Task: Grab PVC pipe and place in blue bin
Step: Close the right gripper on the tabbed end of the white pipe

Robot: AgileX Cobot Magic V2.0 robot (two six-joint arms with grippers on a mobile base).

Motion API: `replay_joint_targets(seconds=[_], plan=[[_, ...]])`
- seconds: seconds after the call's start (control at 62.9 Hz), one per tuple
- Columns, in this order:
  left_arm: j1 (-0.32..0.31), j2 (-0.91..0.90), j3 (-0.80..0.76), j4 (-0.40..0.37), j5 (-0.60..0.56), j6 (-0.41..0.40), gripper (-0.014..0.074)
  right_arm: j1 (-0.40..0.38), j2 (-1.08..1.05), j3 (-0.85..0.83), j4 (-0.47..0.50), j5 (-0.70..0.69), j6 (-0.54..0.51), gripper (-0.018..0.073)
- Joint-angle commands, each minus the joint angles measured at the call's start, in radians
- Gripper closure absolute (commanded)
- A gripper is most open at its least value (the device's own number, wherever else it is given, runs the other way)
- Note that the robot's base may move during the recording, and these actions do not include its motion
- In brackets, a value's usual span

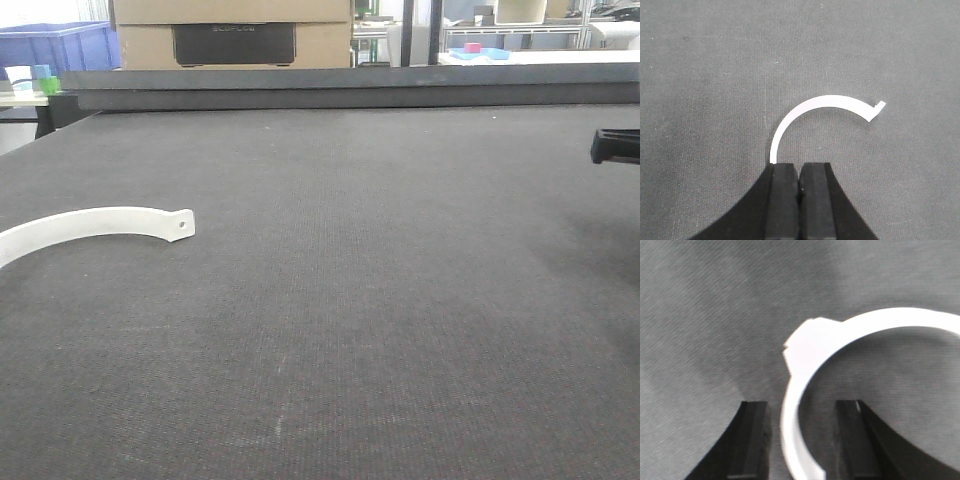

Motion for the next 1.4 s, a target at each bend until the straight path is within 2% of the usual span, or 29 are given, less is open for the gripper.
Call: replay_joint_targets(seconds=[0.0, 0.334, 1.144, 1.207, 1.271, 1.382], plan=[[-0.002, -0.001, -0.006, -0.007, -0.019, 0.000, 0.0707, 0.013, 0.003, -0.007, 0.007, 0.004, -0.016, 0.0367], [-0.002, -0.001, -0.006, -0.007, -0.019, 0.000, 0.0707, 0.026, 0.005, -0.007, 0.001, -0.040, -0.016, 0.0367], [-0.002, -0.001, -0.006, -0.011, -0.002, 0.000, 0.0707, 0.026, 0.066, -0.007, -0.028, -0.032, -0.016, 0.0370], [-0.002, -0.001, -0.006, -0.011, -0.004, 0.000, 0.0707, 0.026, 0.066, -0.007, -0.028, -0.029, -0.016, 0.0405], [-0.002, -0.001, -0.006, -0.011, -0.017, 0.000, 0.0707, 0.026, 0.064, -0.007, -0.028, -0.029, -0.016, 0.0480], [-0.002, -0.001, -0.006, -0.011, -0.044, 0.000, 0.0707, 0.026, 0.062, -0.007, -0.035, -0.031, -0.016, 0.0673]])
